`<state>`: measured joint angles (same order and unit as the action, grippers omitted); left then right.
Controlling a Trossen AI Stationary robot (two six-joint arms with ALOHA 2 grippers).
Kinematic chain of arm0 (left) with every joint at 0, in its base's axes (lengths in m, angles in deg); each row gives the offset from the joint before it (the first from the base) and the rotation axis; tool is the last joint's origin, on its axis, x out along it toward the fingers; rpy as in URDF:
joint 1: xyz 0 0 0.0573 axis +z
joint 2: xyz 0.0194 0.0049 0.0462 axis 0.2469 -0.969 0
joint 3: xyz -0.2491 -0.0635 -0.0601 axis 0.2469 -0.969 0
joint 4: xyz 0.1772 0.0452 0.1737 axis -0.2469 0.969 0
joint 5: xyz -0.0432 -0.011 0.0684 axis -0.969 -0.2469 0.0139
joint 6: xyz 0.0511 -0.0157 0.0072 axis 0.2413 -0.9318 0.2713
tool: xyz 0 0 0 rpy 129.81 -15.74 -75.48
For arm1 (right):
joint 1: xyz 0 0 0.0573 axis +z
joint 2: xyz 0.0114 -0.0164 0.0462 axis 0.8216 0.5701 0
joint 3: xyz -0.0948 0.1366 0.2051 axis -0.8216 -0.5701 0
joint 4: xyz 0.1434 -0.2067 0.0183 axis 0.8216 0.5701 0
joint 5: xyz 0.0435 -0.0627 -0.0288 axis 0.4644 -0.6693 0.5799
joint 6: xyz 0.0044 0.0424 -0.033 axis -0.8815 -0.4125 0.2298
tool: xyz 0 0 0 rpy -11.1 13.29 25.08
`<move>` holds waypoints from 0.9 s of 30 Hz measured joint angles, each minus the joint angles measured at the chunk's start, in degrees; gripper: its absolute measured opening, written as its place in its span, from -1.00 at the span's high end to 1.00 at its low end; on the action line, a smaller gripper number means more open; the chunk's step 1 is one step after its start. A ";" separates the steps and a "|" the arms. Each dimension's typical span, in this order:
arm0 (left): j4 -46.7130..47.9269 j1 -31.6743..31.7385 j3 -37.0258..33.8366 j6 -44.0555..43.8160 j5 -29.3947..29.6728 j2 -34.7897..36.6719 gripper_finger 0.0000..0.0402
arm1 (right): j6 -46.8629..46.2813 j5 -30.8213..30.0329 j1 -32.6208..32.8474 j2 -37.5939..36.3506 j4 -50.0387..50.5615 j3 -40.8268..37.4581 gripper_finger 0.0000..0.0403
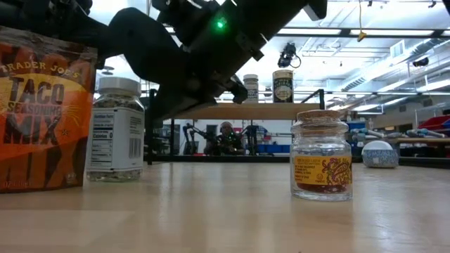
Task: Shelf spices
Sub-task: Put the white seasoning bottle on the shelf
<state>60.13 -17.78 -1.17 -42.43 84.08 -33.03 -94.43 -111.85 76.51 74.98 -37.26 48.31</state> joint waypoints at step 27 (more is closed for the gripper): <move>0.02 -0.01 0.00 -0.01 0.00 0.01 -0.02 | -4.83 -1.19 -1.13 0.15 3.41 -0.04 1.00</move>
<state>60.15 -17.79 -1.17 -42.44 84.08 -33.01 -99.26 -113.04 75.38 75.13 -33.85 48.27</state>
